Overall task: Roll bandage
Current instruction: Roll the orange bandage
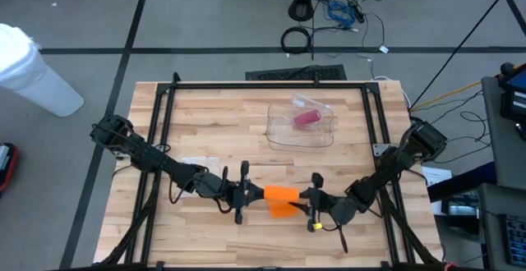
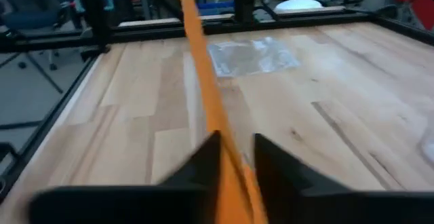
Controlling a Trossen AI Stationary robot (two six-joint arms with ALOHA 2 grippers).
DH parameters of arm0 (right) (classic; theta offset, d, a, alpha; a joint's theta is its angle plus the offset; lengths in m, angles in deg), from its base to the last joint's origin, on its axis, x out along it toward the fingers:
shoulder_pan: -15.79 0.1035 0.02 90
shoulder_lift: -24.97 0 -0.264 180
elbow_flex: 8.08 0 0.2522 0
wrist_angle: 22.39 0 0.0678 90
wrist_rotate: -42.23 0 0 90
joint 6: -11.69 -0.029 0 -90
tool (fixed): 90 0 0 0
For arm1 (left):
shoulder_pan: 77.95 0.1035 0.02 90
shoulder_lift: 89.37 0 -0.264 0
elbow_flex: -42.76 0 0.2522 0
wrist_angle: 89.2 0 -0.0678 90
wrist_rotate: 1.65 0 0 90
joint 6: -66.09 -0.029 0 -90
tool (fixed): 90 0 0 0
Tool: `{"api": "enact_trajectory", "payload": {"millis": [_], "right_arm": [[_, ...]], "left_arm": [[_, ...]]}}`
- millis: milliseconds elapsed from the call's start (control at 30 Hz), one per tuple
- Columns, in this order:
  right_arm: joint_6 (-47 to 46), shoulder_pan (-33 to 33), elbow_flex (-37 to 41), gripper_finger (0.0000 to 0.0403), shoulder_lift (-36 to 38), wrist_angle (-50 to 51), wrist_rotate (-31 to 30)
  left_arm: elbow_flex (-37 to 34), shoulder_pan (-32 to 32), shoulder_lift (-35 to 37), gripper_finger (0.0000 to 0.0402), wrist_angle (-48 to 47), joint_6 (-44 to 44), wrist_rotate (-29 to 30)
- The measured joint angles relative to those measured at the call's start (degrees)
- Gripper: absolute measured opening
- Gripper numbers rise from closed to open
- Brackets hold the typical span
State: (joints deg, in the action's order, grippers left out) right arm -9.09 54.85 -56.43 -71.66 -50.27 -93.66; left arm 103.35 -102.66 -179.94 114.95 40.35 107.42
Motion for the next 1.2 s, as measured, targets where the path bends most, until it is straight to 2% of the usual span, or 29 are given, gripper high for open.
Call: {"api": "enact_trajectory", "payload": {"millis": [67,167,333,533,700,867,1100,1200], "right_arm": [[2.39,-0.08,0.0,0.002,0.01,-0.23,0.92],[3.07,-0.06,0.0,0.0004,0.01,-0.23,-1.94],[2.42,-1.24,-0.02,0.0001,0.01,1.68,-3.28],[4.61,-4.02,-0.02,0.0,0.08,1.79,-5.92],[7.53,-4.6,-0.02,0.0,1.39,1.61,-12.94],[13.21,-2.46,-0.02,0.0,4.73,1.65,-20.68],[21.05,-2.27,-0.02,0.0,10.19,1.57,-21.27],[23.41,-2.71,-0.02,0.0,11.75,1.47,-21.2]], "left_arm": [[0.0,0.0,0.0,0.001,0.03,1.29,-0.04],[0.14,0.04,0.0,0.001,0.23,4.77,-0.18],[0.2,0.01,0.64,0.001,0.86,5.95,-2.74],[0.48,-0.02,1.05,0.001,-0.47,6.1,-9.93],[0.48,0.02,1.05,0.001,-2.12,7.46,-10.14],[0.48,0.04,1.05,0.001,-5.43,7.43,-10.12],[3.38,0.31,1.05,0.001,-16.82,7.46,-10.12],[3.85,0.33,1.05,0.001,-18.62,7.45,-10.12]]}}
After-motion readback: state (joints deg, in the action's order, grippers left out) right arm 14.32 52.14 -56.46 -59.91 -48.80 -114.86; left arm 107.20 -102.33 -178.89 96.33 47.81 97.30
